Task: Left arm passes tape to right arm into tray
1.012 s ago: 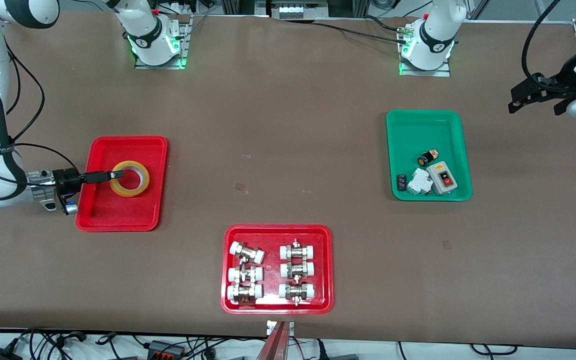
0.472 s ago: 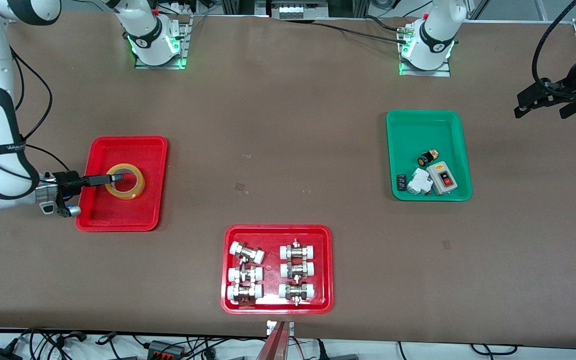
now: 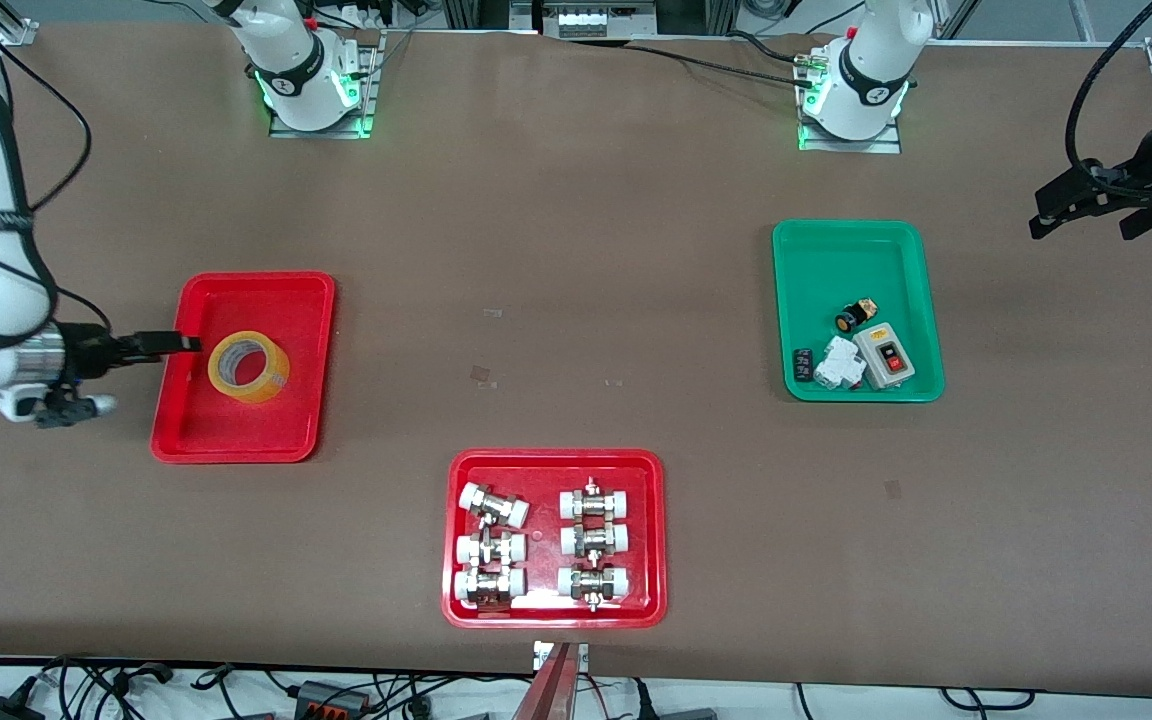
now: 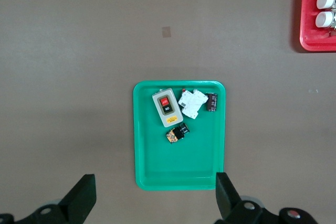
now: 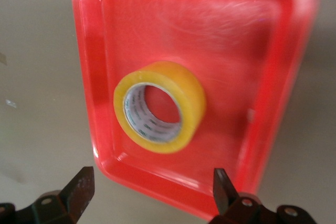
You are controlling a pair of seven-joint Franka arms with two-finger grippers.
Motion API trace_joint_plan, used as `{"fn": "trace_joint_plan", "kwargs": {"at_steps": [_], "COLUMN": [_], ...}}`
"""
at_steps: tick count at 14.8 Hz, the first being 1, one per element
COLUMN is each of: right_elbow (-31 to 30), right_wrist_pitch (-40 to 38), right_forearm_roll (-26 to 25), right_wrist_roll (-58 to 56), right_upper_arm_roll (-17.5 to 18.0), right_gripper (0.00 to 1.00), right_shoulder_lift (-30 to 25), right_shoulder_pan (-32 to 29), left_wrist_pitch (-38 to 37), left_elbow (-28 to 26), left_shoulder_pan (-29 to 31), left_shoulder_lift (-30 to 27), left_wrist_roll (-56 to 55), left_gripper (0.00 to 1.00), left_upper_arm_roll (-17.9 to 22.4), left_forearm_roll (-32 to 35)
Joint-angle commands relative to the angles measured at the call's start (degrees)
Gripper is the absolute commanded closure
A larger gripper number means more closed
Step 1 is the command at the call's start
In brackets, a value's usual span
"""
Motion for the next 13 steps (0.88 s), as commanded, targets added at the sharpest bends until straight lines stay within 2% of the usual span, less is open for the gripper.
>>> {"fn": "trace_joint_plan", "kwargs": {"at_steps": [1,3,5,7,9,13], "right_elbow": [-0.9,3.1,10.1,15.5,19.4,23.8], "right_wrist_pitch": [-0.3,-2.9,-8.2,-13.9,-18.0,-16.7], "right_forearm_roll": [-4.1,-8.3,-14.3,-17.5,-17.4,-17.2], "right_wrist_roll": [4.8,10.1,15.6,21.1,24.3,23.6], "right_upper_arm_roll": [0.7,1.0,1.0,1.0,1.0,1.0], "right_gripper": [0.0,0.0,0.0,0.0,0.0,0.0], "right_shoulder_lift": [-5.4,-6.0,-6.0,-6.0,-6.0,-5.6], "right_shoulder_pan": [0.2,3.4,8.1,11.0,11.8,11.5], "left_wrist_pitch": [-0.4,-0.8,-1.7,-2.0,-1.9,-1.9], "left_elbow": [3.7,5.8,5.6,5.6,5.0,4.9], "left_shoulder_pan": [0.7,0.7,0.7,0.6,0.6,0.8], "left_shoulder_lift": [2.6,4.1,4.0,3.8,3.5,3.4], "left_wrist_roll": [0.1,0.4,0.2,-0.2,-0.2,-0.2], "left_gripper": [0.0,0.0,0.0,0.0,0.0,0.0], "left_upper_arm_roll": [-0.7,-0.6,-0.6,-0.7,-0.7,-0.7], "left_forearm_roll": [0.7,0.7,0.6,0.6,0.6,0.6]}}
